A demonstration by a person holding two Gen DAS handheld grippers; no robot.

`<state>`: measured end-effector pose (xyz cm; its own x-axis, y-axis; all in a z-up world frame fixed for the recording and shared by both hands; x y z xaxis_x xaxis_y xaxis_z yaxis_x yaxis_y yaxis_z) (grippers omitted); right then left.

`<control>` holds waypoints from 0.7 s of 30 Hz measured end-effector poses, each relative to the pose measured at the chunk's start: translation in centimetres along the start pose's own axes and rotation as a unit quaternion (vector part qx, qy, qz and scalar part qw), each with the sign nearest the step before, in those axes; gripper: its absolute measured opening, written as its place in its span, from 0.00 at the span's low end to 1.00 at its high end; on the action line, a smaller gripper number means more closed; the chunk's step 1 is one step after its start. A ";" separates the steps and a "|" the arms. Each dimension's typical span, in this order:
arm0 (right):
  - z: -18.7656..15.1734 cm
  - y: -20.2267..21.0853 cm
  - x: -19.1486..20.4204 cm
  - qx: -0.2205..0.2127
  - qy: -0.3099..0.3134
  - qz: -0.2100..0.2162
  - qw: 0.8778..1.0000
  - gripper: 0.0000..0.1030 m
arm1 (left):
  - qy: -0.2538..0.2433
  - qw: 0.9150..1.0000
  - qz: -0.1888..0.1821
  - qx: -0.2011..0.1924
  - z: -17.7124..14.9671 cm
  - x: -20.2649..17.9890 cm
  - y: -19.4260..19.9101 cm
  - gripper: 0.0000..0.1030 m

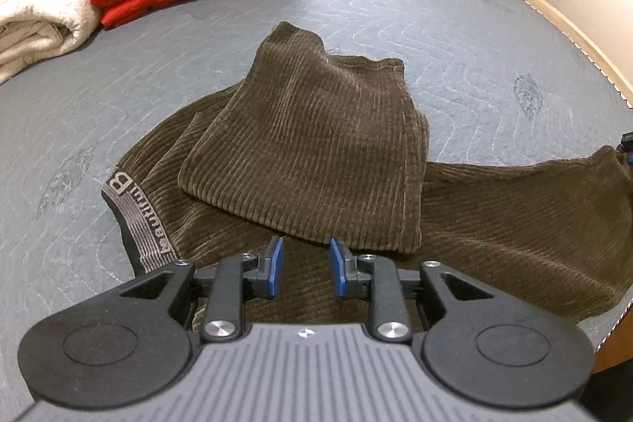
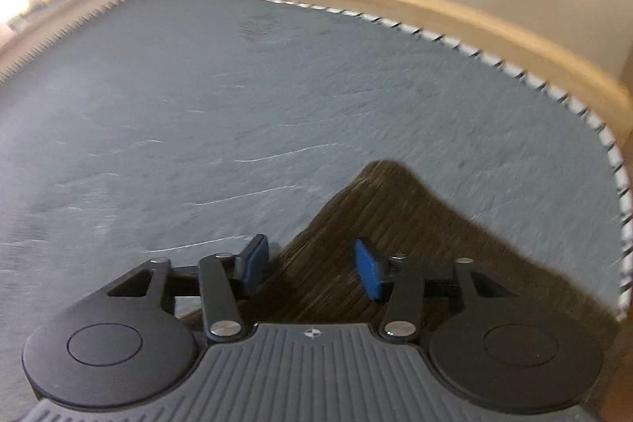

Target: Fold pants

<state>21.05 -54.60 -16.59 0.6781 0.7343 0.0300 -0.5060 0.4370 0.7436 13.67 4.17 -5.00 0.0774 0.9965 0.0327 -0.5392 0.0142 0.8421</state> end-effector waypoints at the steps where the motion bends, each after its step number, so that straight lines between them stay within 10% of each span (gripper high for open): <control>1: 0.2 -0.3 0.0 -0.005 -0.005 -0.011 1.000 0.19 | 0.000 1.000 -0.001 0.000 0.1 0.0 -0.1 0.28; 9: 2.1 -0.5 -1.1 -0.078 -0.059 -0.057 0.994 0.05 | -0.004 1.000 -0.004 0.001 0.5 -0.1 -0.6 0.28; 15: 2.7 -2.0 -2.3 -0.047 -0.047 0.038 0.997 0.09 | -0.005 1.000 -0.003 0.003 0.2 0.5 -0.3 0.28; 21: 4.1 3.6 -5.0 -0.130 -0.028 0.097 0.986 0.19 | 0.012 1.000 -0.004 -0.006 -0.1 1.9 0.8 0.28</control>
<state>17.99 -58.86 -11.33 0.5794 0.7910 0.1965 -0.7438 0.4146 0.5244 13.33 6.13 -4.33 0.0610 0.9981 0.0125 -0.5487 0.0231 0.8357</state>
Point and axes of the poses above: each gripper's, at about its wrist camera, not at the fingertips, and y roughly against the way its jaws point, x to its left, z to its top, the point moved 3 cm from there along -y, roughly the way its jaws point
